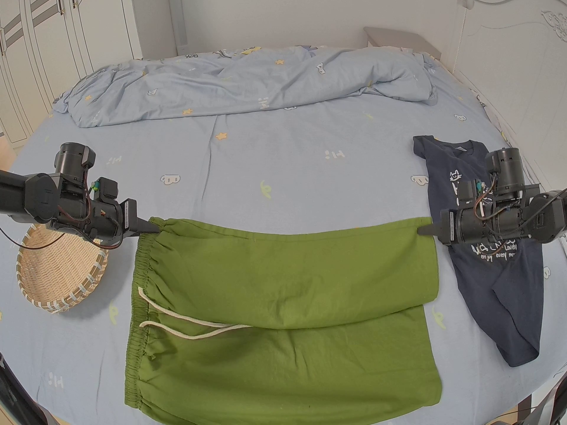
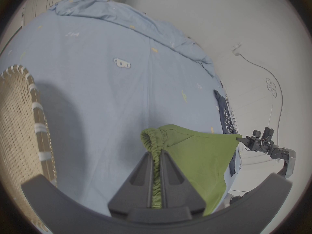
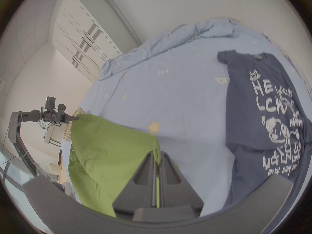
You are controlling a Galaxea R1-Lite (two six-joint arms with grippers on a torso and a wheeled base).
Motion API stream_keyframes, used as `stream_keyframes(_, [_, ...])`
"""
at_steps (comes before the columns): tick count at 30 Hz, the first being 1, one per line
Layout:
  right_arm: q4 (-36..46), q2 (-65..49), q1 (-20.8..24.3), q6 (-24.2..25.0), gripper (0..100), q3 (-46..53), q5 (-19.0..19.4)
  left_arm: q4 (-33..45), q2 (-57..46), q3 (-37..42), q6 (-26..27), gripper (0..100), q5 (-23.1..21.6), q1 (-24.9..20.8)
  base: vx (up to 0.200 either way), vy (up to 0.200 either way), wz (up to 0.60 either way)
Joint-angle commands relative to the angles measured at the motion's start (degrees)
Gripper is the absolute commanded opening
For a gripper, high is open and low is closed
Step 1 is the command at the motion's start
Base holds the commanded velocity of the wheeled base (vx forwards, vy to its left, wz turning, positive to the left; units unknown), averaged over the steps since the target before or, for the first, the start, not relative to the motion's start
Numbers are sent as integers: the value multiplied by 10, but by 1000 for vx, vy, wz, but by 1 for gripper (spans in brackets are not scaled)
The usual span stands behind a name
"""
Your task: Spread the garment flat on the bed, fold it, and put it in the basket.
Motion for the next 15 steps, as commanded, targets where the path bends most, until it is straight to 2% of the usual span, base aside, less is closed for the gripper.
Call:
stream_keyframes(1, [-1,5,19,7,0,-53,-2,-31,2,-1,-5,0,0,10,0,0,0])
stream_keyframes(5, [-2,31,21,7,0,-91,-31,-51,12,-5,-10,0,3,10,0,0,0])
stream_keyframes(6, [-6,64,27,3,0,-133,-100,-57,22,-12,-15,0,20,10,0,0,0])
stream_keyframes(8, [-13,89,35,3,0,-162,-139,-57,32,-23,-17,0,45,10,0,0,0])
stream_keyframes(10, [-28,112,39,2,0,-186,-157,-57,42,-31,-18,0,73,12,0,0,0])
stream_keyframes(12, [-29,114,39,2,0,-188,-157,-57,42,-31,-18,0,75,12,0,0,0])
stream_keyframes(15, [-76,149,48,2,0,-218,-160,-71,45,-36,-19,0,87,23,0,0,0])
